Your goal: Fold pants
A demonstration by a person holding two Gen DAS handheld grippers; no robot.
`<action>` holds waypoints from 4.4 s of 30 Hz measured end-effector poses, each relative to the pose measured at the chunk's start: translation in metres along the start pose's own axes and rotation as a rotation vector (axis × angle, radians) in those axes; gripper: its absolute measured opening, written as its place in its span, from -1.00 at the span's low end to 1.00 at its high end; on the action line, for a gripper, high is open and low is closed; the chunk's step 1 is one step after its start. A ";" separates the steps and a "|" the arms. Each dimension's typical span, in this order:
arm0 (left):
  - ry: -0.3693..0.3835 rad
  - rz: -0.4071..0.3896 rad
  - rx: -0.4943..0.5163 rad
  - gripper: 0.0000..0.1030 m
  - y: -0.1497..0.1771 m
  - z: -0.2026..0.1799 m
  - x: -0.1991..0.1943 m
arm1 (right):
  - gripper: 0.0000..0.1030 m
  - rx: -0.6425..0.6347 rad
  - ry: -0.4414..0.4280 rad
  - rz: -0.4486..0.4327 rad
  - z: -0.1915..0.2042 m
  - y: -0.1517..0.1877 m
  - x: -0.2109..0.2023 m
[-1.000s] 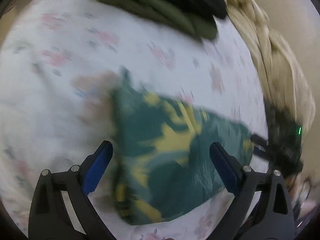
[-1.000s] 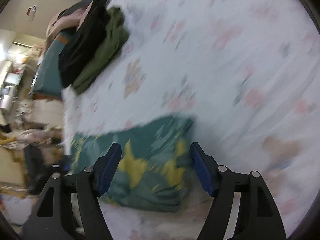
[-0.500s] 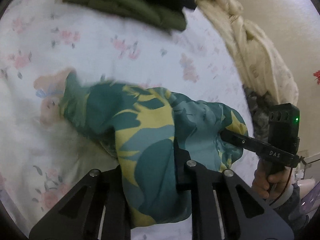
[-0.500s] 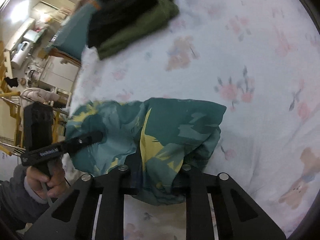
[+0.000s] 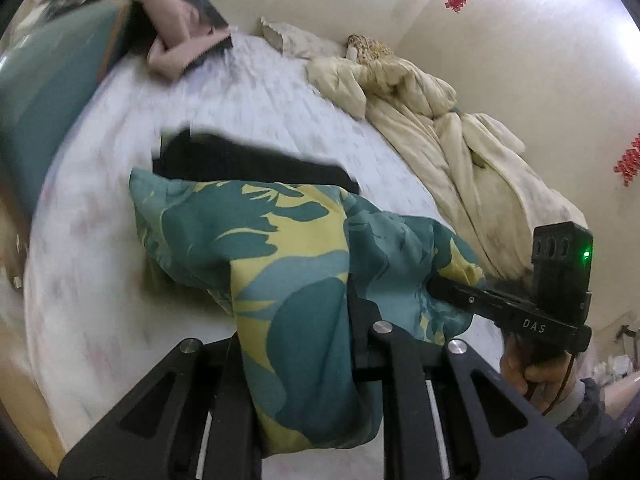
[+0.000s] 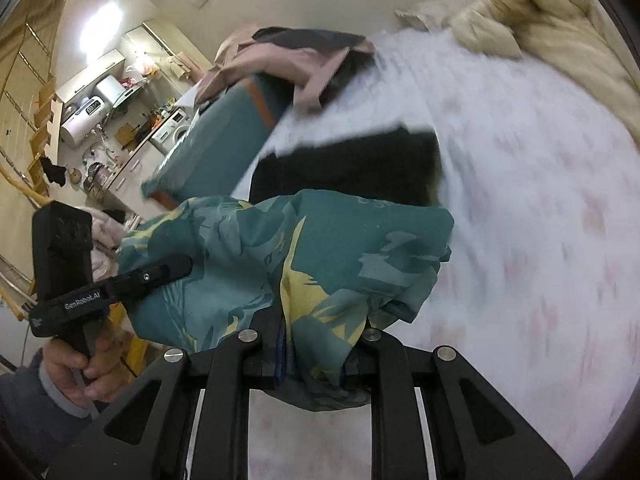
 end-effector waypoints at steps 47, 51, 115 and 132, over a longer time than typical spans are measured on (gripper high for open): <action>-0.477 -0.015 0.046 -0.46 -0.074 0.105 0.172 | -0.69 0.138 0.209 0.063 -0.124 -0.069 0.137; -0.486 -0.056 0.053 -0.10 -0.068 0.101 0.147 | -0.53 0.078 0.164 0.024 -0.102 -0.072 0.110; -0.495 -0.385 0.042 1.00 0.252 -0.026 -0.174 | 1.00 -0.281 0.480 -0.266 0.181 0.240 -0.119; -0.499 -0.390 0.047 1.00 0.254 -0.027 -0.175 | 1.00 -0.279 0.482 -0.273 0.182 0.241 -0.119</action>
Point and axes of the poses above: each gripper's, at about its wrist camera, not at the fingertips, and x roughly the way its jaws point, z to its left, y to its underside, the point moved 4 cm from there along x, roughly the way its jaws point, and after that the axes turned 13 degrees about -y, right-handed, at the moved point
